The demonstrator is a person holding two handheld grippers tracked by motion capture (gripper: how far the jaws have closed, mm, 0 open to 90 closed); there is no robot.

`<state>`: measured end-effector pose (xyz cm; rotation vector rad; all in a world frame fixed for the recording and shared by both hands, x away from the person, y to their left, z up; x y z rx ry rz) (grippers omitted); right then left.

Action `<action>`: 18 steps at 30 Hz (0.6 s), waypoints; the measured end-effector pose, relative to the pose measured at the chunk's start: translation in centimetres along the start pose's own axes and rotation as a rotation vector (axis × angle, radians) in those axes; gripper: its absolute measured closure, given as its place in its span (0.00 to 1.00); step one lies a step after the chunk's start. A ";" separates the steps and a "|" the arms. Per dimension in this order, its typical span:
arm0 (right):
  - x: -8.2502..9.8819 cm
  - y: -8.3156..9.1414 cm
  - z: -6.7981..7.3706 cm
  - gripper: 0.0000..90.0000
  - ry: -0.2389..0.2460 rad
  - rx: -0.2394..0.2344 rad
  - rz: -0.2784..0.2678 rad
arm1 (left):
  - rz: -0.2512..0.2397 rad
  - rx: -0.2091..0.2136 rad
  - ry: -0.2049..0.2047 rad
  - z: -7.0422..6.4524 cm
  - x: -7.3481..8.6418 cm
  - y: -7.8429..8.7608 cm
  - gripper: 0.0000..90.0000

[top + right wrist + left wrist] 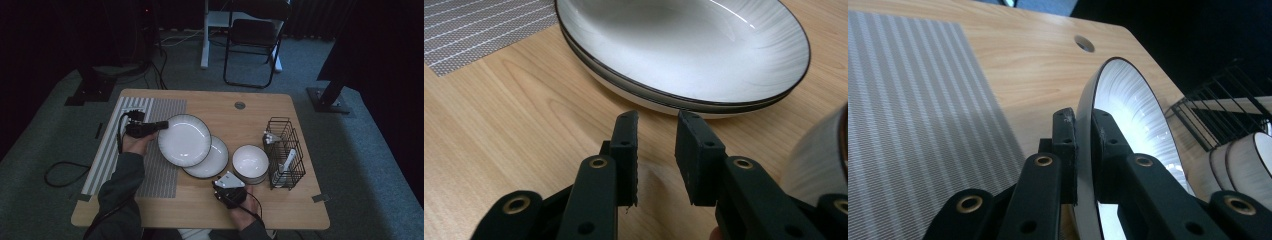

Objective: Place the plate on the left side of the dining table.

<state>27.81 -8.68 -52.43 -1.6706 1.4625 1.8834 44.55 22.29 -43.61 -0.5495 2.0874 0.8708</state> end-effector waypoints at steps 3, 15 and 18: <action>0.1 0.0 0.2 0.78 0.002 -0.007 0.003 | -0.021 -0.020 0.011 0.6 -0.2 1.1 0.94; 0.9 -0.1 0.6 0.75 0.006 -0.021 0.027 | -0.079 -0.106 0.041 3.7 -1.0 4.8 0.94; 0.9 -0.1 0.7 0.75 0.007 -0.023 0.031 | -0.094 -0.135 0.048 4.6 -0.8 5.6 0.94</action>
Point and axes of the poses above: each handheld gripper's, and its own axes: y roughly backward along the jaws, x roughly out of its underside, z roughly to its left, the point moved 2 cm from there along -y, roughly forward along the jaws, and after that the axes turned 7 degrees about -z, right-handed, at the moved point
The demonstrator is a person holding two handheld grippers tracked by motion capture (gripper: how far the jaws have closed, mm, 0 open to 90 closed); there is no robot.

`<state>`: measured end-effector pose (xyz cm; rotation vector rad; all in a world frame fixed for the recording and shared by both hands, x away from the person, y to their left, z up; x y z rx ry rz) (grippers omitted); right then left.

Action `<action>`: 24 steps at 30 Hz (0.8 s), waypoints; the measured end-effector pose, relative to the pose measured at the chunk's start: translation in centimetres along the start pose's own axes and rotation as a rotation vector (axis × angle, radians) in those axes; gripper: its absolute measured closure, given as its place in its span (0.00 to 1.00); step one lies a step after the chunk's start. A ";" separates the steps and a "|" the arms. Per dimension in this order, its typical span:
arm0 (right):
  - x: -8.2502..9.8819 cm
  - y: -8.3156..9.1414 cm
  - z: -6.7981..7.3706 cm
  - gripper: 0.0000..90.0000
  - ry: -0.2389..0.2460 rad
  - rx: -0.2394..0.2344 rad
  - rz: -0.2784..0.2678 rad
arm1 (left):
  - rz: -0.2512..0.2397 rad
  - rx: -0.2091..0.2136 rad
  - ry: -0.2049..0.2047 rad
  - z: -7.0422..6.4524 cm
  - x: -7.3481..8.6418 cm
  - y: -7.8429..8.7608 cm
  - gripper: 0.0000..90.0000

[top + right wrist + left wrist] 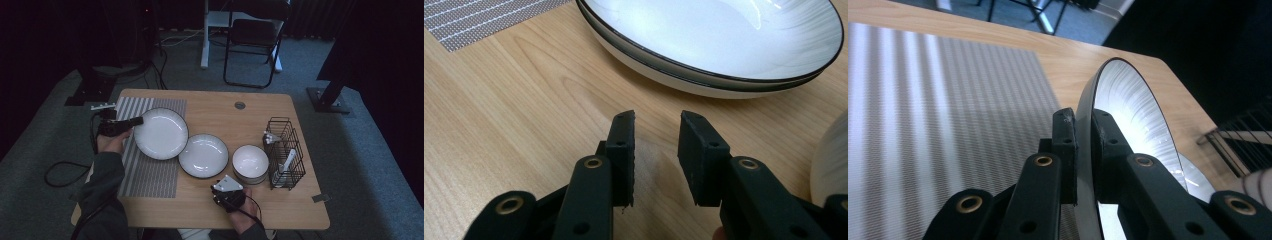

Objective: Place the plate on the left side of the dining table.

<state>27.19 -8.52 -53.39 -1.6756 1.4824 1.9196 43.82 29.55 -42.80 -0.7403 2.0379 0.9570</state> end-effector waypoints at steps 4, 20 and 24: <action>0.1 0.0 0.1 0.75 0.000 -0.003 0.000 | -0.002 -0.037 0.012 1.4 0.1 0.7 0.94; 0.2 -0.1 0.5 0.75 0.005 -0.007 0.008 | 0.026 -0.117 0.102 5.7 2.5 1.0 0.94; 0.2 -0.1 0.4 0.75 0.005 -0.008 0.007 | 0.035 -0.137 0.117 6.5 3.0 0.7 0.94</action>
Point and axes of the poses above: each handheld gripper's, and its own axes: y roughly backward along the jaws, x roughly out of its underside, z roughly to its left, the point moved 2 cm from there along -y, roughly forward along the jaws, and after that the axes turned 7 degrees about -z, right-handed, at the moved point
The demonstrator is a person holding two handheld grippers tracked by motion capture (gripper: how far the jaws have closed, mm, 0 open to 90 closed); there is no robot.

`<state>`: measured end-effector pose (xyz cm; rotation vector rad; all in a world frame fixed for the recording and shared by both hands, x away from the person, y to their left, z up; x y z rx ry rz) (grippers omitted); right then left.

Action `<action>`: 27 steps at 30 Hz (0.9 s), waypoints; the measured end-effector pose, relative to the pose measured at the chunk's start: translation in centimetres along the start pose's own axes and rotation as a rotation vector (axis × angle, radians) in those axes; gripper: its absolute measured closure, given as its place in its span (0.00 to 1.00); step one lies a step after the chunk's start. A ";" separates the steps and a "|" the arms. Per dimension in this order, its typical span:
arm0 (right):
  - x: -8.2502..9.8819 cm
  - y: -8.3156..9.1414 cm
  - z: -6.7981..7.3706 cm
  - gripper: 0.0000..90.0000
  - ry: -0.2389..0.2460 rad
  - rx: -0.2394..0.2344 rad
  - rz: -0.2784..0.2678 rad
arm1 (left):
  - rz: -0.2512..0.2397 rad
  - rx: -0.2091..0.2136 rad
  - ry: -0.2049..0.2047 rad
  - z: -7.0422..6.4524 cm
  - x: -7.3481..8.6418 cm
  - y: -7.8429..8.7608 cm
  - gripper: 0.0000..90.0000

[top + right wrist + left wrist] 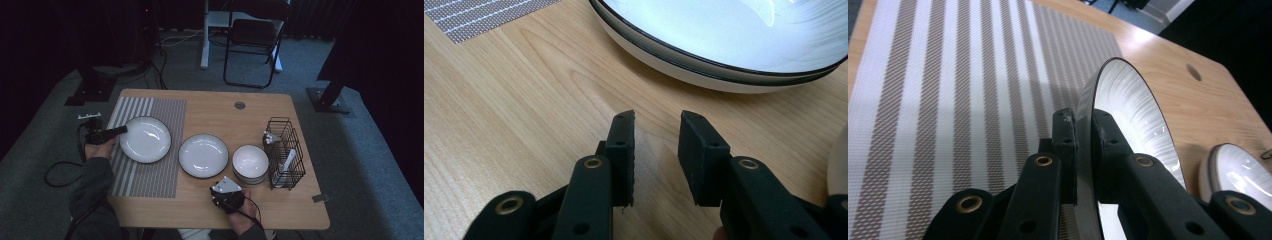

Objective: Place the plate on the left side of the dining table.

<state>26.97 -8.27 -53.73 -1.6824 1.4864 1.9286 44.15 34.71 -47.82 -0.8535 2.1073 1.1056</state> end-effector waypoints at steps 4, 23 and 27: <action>0.0 0.0 0.0 0.75 0.000 0.000 -0.001 | 0.004 0.002 0.024 0.7 0.4 -0.4 0.94; 0.0 -0.1 -0.1 0.74 0.003 -0.001 -0.005 | 0.096 -0.132 -0.043 2.0 1.5 -1.6 0.96; 0.0 -0.1 -0.1 0.73 0.003 -0.001 -0.005 | 0.112 -0.161 -0.088 2.0 1.8 -2.0 0.94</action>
Point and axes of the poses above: each handheld gripper's, and its own axes: y roughly backward along the jaws, x roughly out of its underside, z roughly to its left, the point moved 2 cm from there along -y, roughly forward along the jaws, and after that the axes turned 7 degrees about -z, right-handed, at the moved point
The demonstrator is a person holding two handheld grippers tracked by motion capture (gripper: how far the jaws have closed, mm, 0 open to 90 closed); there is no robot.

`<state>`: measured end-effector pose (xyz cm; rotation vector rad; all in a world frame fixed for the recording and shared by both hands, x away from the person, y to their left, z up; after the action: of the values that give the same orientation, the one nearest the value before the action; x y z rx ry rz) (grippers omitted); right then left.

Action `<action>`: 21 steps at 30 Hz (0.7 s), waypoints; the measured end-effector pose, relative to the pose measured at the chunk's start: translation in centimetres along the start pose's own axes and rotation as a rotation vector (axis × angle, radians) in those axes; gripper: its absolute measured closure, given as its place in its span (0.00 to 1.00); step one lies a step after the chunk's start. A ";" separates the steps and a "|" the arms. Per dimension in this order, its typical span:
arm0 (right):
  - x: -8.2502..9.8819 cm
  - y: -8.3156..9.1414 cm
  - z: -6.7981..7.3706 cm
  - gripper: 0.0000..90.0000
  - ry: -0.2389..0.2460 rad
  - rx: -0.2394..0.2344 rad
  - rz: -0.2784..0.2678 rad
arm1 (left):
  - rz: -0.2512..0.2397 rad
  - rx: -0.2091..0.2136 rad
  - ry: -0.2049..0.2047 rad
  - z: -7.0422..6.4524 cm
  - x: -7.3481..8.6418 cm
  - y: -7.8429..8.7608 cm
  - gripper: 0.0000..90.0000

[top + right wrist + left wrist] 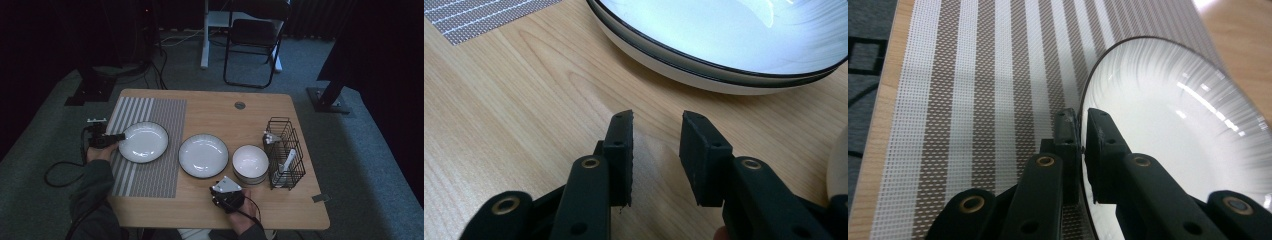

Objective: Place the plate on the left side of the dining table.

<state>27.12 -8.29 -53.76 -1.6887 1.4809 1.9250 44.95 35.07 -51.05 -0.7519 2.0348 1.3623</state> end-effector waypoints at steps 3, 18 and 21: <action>0.0 0.0 -0.1 0.71 -0.003 -0.001 0.003 | 0.006 -0.018 -0.018 0.0 0.3 -0.3 0.93; 0.0 0.2 -0.2 0.63 -0.012 -0.028 0.014 | -0.097 -0.092 -0.131 -2.1 0.2 1.4 0.78; 0.0 0.2 -0.2 0.61 -0.012 -0.034 0.016 | -0.115 -0.114 -0.179 -3.0 0.2 1.9 0.74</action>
<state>27.13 -8.58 -53.64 -1.6814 1.4697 1.9758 43.01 32.83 -49.12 -0.7556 1.7620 1.4348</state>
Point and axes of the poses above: each handheld gripper's, and its own axes: y roughly backward along the jaws, x roughly out of its underside, z roughly to its left, the point moved 2 cm from there along -y, roughly forward along the jaws, and after that the axes turned 7 degrees about -z, right-handed, at the moved point
